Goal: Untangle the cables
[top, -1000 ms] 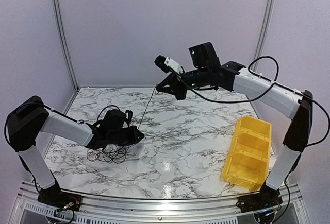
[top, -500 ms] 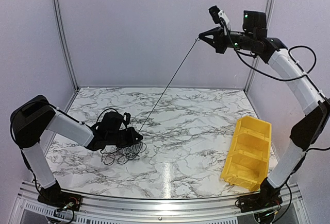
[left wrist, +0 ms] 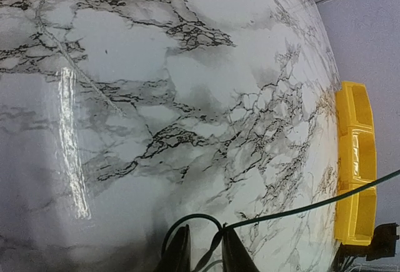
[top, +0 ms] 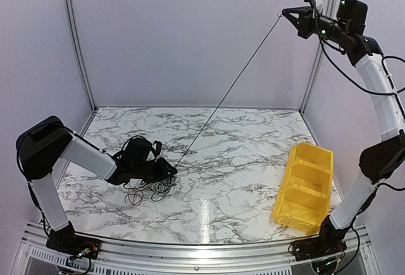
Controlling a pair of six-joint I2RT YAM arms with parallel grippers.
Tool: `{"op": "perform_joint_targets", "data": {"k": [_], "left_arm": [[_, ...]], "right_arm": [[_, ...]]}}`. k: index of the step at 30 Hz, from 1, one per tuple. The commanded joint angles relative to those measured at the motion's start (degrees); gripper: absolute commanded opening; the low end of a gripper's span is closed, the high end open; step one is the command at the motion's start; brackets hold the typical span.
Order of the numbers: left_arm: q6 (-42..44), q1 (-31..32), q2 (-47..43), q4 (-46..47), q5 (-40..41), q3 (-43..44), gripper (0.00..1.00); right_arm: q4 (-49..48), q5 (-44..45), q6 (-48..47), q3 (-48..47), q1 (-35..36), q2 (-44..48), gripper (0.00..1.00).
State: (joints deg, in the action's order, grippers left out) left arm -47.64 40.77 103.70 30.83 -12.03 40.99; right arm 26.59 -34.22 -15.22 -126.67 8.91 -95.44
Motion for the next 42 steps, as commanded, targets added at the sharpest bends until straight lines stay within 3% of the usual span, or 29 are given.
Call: {"op": "perform_joint_targets", "data": {"k": [1, 4, 21, 31, 42], "left_arm": [[-0.08, -0.78, 0.59, -3.78, -1.00, -1.08, 0.22], [0.34, -0.78, 0.34, -5.15, -1.05, -0.98, 0.27], [3.17, -0.88, -2.41, -11.67, -0.28, -2.79, 0.28], [7.38, -0.74, -6.86, -13.43, 3.89, -5.33, 0.30], [9.26, -0.70, -7.95, -14.13, 4.74, -2.91, 0.40]], "right_arm": [[-5.45, 2.75, 2.34, -5.61, -4.27, 1.35, 0.00], [-7.77, 2.06, 4.14, -7.91, -8.09, -0.22, 0.00], [-7.89, 6.48, 1.36, -2.19, -10.26, 3.00, 0.00], [-9.75, 1.20, 0.38, 18.64, -10.40, 9.31, 0.00], [-7.60, 12.58, -4.01, 16.74, -10.42, 12.62, 0.00]]}}
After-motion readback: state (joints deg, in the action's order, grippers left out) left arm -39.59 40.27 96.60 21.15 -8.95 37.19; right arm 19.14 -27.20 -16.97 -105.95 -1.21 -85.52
